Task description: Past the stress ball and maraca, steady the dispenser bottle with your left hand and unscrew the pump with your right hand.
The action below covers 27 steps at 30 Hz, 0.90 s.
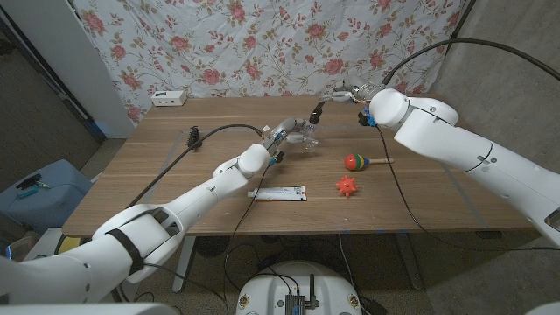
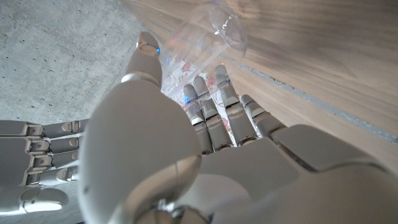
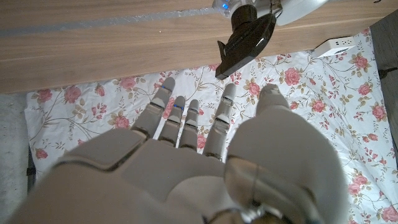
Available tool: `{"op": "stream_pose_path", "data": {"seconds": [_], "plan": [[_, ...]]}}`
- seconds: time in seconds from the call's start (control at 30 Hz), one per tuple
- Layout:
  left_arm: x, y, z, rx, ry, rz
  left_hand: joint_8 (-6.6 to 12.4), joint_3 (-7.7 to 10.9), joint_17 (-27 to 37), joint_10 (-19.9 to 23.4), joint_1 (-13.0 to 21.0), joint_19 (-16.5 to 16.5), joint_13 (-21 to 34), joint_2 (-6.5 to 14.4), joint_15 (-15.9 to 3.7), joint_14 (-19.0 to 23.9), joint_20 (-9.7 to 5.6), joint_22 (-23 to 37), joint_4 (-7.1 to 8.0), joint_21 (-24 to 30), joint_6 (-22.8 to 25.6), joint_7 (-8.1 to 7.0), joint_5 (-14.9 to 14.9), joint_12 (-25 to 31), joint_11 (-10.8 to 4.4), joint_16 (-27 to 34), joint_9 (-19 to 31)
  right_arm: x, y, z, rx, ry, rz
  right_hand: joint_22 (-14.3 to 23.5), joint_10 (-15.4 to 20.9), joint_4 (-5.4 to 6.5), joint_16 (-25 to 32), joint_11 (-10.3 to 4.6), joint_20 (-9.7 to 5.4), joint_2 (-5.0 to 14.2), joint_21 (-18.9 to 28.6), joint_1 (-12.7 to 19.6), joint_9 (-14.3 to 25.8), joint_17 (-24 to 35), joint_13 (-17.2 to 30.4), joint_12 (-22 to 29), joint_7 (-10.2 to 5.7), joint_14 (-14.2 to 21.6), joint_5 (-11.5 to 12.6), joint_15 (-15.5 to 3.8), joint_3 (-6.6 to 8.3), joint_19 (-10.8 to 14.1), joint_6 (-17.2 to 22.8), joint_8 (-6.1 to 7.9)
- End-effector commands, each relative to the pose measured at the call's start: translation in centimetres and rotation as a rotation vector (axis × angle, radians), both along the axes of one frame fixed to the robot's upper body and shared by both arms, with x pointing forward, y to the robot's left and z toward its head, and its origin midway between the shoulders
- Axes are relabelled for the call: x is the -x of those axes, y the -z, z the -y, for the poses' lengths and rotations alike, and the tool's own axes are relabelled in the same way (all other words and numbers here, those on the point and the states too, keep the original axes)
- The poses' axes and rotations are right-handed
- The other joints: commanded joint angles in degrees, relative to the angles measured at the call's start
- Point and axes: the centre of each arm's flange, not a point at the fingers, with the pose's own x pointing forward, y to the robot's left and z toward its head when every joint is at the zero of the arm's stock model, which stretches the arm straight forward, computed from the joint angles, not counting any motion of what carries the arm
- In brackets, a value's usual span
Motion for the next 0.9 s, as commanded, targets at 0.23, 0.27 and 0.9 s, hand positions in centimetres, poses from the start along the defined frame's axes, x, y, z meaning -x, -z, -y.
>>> {"op": "stream_pose_path", "data": {"seconds": [0.23, 0.27, 0.9], "plan": [[0.6, 0.2, -0.2, 0.045, -0.069, 0.059, 0.36, 3.65, 0.2, 3.4, -3.6, 0.1, 4.7, 7.2, -7.68, 3.7, -4.62, 0.0, 3.45, 0.0, 5.0, -1.0, 0.2, 0.5, -2.76, 0.2, 0.3, -0.3, 0.5, -1.0, 0.058, 0.053, 0.063, 0.1, 0.1, 0.49, 0.1, 2.11, 0.09, -1.88, 0.4, -3.5, 0.0, -0.2, 0.2, 0.0, 3.12, 1.0, 0.4, 1.1, -1.67, 2.3, -1.4, 0.07], [0.7, 0.3, -0.2, 0.048, -0.072, 0.062, 0.36, 3.66, 0.2, 3.4, -3.6, 0.1, 4.7, 7.2, -7.69, 3.7, -4.62, 0.0, 3.46, 0.0, 5.0, -1.0, 0.2, 0.5, -2.69, 0.2, 0.3, -0.2, 0.5, -1.1, 0.064, 0.06, 0.066, 0.0, 0.1, 0.47, 0.1, 2.25, 0.27, -2.03, 0.4, -3.7, 0.0, -0.2, 0.2, 0.0, 3.6, 1.2, 0.6, 1.35, -1.76, 2.4, -0.9, 0.29], [1.2, 0.7, -0.5, 0.072, -0.11, 0.094, 0.45, 3.69, 0.3, 3.8, -3.6, 0.4, 4.7, 7.2, -7.82, 3.9, -4.67, 0.0, 3.44, 0.1, 5.3, -1.1, 0.2, 0.6, -2.8, 0.3, 0.3, -0.3, 0.6, -2.6, 0.096, 0.143, 0.001, -0.1, -0.2, 0.4, -0.2, 5.34, 3.83, -4.01, -0.4, -6.8, 0.7, -0.6, 0.2, -0.3, 8.73, 3.0, 2.4, 5.46, -2.86, 2.9, -1.2, 0.87]]}}
